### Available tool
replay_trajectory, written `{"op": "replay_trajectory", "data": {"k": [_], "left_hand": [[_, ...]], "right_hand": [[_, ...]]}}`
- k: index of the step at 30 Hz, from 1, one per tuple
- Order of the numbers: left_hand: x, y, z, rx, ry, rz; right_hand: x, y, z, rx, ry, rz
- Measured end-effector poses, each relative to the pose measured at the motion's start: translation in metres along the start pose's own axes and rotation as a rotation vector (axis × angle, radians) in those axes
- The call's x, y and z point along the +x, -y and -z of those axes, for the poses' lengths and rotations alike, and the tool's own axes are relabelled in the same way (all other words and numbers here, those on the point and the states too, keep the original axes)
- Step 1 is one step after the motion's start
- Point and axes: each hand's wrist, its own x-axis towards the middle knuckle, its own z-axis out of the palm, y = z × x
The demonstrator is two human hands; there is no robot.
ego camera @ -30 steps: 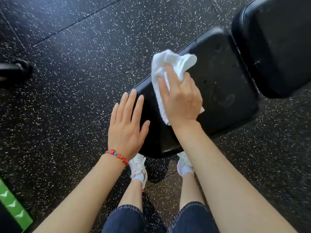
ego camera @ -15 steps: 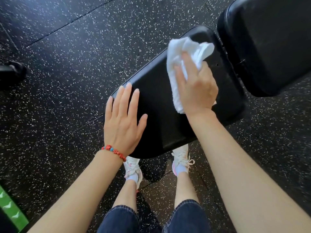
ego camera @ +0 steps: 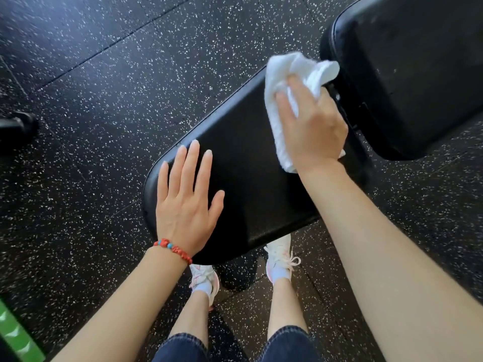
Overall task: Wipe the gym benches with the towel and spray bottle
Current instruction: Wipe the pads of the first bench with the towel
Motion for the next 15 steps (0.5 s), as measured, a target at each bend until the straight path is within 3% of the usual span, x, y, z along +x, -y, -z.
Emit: {"op": "replay_trajectory", "data": {"k": [4,9,15], "left_hand": [[0.002,-0.009,0.009,-0.025,0.013,0.026],[0.027,-0.029,0.013,-0.064,0.009,-0.085],[0.038,-0.039,-0.002,-0.022,0.083,-0.083]], "right_hand": [[-0.032,-0.016,0.015,0.001,0.002,-0.008],[-0.082,-0.045,0.052,0.006,0.085,0.003],[-0.005,-0.017,0.018,0.028,0.161,-0.132]]}}
